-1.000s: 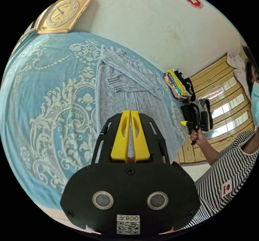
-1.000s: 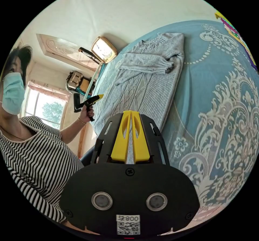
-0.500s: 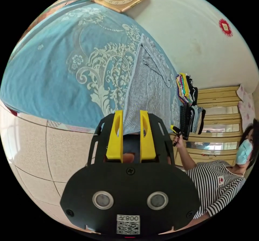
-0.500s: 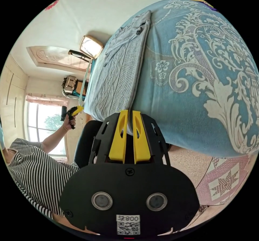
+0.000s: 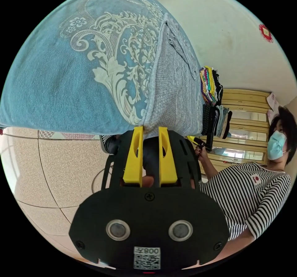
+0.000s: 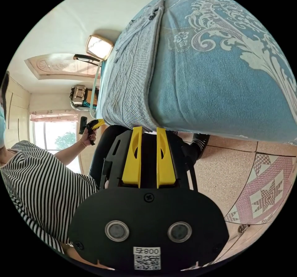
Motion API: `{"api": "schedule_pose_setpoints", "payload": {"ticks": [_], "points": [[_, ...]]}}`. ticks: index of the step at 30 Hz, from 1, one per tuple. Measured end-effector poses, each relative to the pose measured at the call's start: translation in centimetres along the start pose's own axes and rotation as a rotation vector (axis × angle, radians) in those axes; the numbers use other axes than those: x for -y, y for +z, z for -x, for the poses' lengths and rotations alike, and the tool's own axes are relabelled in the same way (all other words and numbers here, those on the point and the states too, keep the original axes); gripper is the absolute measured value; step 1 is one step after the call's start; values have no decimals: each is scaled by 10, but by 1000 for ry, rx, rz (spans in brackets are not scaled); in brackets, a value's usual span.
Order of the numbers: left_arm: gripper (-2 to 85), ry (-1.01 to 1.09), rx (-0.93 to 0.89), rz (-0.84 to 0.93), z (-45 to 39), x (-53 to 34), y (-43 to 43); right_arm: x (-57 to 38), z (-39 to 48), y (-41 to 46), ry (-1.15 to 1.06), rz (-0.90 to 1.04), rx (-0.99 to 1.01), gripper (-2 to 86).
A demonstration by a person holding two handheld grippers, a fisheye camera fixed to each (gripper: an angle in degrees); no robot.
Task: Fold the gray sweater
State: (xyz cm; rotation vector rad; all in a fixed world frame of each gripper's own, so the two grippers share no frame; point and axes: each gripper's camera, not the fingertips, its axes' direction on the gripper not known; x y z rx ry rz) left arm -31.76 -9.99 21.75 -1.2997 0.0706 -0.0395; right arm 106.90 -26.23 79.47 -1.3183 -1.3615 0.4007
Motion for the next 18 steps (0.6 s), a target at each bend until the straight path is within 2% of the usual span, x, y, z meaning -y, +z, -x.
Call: {"api": "schedule_pose_setpoints", "payload": {"ticks": [4,8,10,13,18], "points": [[90,-59,2,128,15,6,5,-2,10,8,36,75,-129,83],[98,-77,19,261,23,16,25,-10,1,9,98,60,-113,89],[98,-59,19,271,23,25,30,-11,0,14,98,39,-56,90],[91,-17,29,275,28,39,38,-14,3,24,44,35,-80,91],[42,50,35,254,48,40,45,-32,-7,30,-26,-23,10,85]]}}
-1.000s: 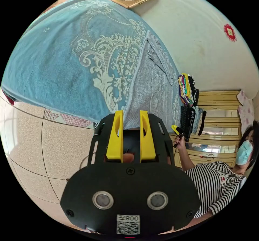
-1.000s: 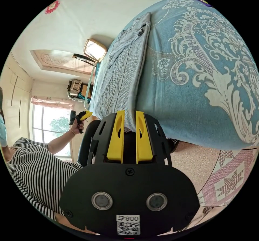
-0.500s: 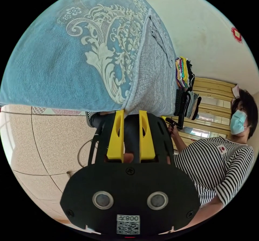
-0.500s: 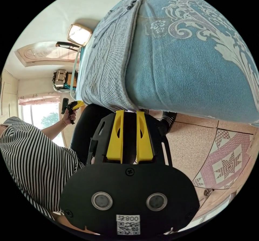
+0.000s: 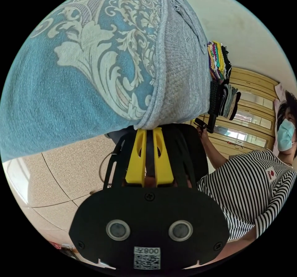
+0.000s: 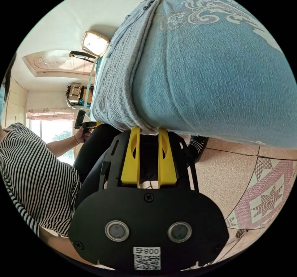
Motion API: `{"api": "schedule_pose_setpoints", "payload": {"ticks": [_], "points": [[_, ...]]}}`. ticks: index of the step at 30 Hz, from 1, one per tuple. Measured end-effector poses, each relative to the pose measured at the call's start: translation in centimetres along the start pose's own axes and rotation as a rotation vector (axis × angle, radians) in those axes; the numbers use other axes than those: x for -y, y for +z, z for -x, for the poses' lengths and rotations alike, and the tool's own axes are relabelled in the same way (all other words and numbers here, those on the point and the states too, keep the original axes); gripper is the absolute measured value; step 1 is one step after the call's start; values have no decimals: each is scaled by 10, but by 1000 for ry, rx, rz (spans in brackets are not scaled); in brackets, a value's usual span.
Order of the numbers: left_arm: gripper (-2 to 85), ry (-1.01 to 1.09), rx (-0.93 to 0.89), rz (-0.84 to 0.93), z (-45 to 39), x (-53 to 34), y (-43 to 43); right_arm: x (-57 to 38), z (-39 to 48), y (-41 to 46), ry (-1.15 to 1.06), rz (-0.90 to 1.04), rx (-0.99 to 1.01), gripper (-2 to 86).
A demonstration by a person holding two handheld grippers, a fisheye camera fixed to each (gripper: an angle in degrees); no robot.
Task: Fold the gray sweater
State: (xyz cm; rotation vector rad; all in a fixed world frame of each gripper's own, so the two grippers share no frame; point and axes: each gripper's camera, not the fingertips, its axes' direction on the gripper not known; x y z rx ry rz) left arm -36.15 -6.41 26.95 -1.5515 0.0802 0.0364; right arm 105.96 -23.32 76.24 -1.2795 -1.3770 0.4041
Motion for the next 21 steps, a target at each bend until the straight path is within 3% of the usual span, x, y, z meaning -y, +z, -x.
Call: {"api": "schedule_pose_setpoints", "payload": {"ticks": [11,21], "points": [[7,98,-193,-246,5,-53,-27,-43,31,-16,-27,-42,108,25],[2,242,-364,-451,-11,-94,-75,-76,113,-106,-185,-159,165,12]]}}
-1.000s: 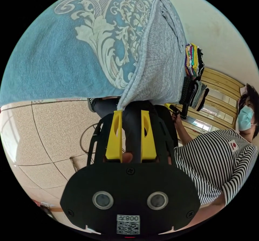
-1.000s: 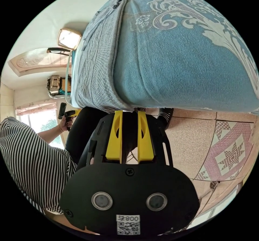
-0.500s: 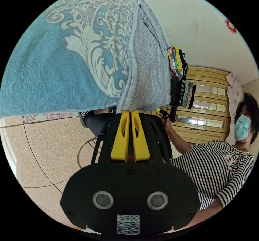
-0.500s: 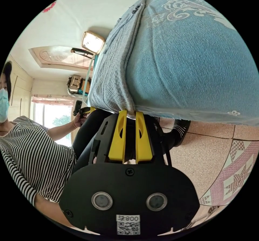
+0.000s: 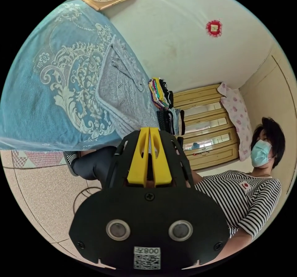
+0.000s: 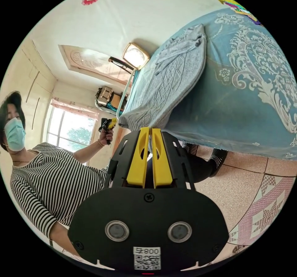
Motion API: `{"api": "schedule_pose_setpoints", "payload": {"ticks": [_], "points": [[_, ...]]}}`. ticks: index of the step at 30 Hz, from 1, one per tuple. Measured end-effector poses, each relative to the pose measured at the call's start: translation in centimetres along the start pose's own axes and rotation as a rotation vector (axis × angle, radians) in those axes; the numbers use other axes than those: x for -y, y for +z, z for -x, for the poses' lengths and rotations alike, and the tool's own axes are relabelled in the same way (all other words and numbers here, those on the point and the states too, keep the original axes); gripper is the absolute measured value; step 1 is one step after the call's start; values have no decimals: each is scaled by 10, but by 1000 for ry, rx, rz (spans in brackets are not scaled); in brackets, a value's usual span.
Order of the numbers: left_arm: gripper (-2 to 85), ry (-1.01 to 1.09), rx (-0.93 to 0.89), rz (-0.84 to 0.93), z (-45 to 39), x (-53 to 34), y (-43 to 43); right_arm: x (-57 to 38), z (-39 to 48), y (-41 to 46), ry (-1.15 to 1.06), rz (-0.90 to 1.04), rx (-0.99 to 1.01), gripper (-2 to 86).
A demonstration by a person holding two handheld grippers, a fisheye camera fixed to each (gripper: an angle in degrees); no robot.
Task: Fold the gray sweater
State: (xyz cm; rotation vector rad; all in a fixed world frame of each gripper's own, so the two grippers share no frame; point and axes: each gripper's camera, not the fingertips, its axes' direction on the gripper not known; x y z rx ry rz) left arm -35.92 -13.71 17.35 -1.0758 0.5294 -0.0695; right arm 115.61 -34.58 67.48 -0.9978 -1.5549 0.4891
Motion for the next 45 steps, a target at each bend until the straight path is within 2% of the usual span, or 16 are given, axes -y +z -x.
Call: {"api": "schedule_pose_setpoints", "payload": {"ticks": [6,9,11,13,20,24,28,32,37,45], "points": [[5,43,-54,-79,-9,-18,-27,-6,34,-15,-39,-1,8,10],[14,23,63,-52,-5,-28,-27,-7,34,-11,-4,20,-44,9],[32,-48,174,-16,14,-33,-17,-8,23,-6,32,21,-58,9],[57,-120,200,3,36,-36,-5,-12,0,-2,105,-1,-38,9],[118,-282,168,59,95,-22,44,-19,-48,7,244,-18,-26,11],[111,-283,158,125,107,-3,66,-17,-78,11,313,-30,-9,15],[65,-305,169,160,115,7,81,-19,-107,19,375,-35,-7,22],[45,-331,149,147,122,4,85,-38,-137,18,436,-96,14,35],[39,-368,125,127,127,-2,84,-79,-169,32,515,-176,158,86],[38,-374,168,148,125,-7,87,-73,-182,71,524,-228,271,94]]}}
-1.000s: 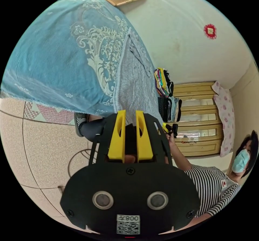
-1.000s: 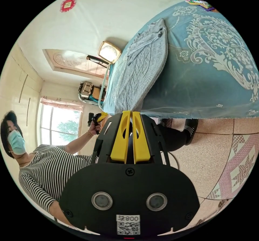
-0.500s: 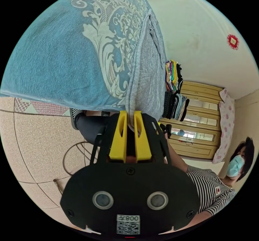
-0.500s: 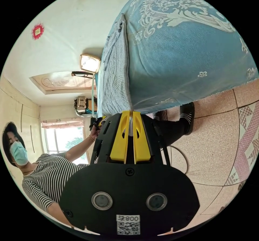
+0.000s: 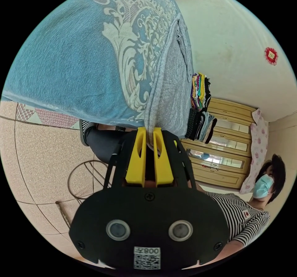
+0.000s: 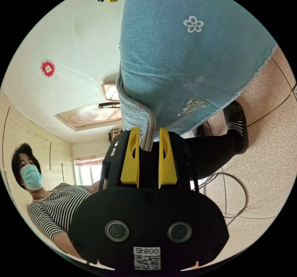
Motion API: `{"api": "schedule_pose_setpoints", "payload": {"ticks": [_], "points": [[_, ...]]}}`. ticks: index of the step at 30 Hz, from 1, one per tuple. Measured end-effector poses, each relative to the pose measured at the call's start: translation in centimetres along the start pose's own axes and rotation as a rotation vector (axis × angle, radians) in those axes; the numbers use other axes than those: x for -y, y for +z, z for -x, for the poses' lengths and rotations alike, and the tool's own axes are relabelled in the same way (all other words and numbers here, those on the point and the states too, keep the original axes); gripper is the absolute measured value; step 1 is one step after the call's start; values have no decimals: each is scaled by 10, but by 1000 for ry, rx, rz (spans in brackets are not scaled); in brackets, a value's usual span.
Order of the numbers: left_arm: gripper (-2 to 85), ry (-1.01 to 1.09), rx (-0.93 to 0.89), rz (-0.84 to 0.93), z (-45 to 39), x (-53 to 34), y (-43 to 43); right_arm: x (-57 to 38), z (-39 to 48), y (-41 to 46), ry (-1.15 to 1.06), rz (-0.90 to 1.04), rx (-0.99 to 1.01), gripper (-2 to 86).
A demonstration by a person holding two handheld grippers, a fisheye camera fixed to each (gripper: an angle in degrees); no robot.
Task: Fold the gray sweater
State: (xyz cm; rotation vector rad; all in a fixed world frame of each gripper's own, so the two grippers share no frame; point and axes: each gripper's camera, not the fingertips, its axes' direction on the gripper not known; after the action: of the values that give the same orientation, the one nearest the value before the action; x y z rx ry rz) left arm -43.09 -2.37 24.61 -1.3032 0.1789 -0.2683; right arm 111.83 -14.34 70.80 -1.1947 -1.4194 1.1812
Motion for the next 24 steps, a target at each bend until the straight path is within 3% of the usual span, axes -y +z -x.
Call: {"api": "schedule_pose_setpoints", "payload": {"ticks": [11,24], "points": [[34,85,-56,-41,-12,-34,-19,-25,34,12,-86,66,-68,27],[31,365,-261,-180,-58,-110,-94,-131,211,-24,-550,67,-56,17]]}}
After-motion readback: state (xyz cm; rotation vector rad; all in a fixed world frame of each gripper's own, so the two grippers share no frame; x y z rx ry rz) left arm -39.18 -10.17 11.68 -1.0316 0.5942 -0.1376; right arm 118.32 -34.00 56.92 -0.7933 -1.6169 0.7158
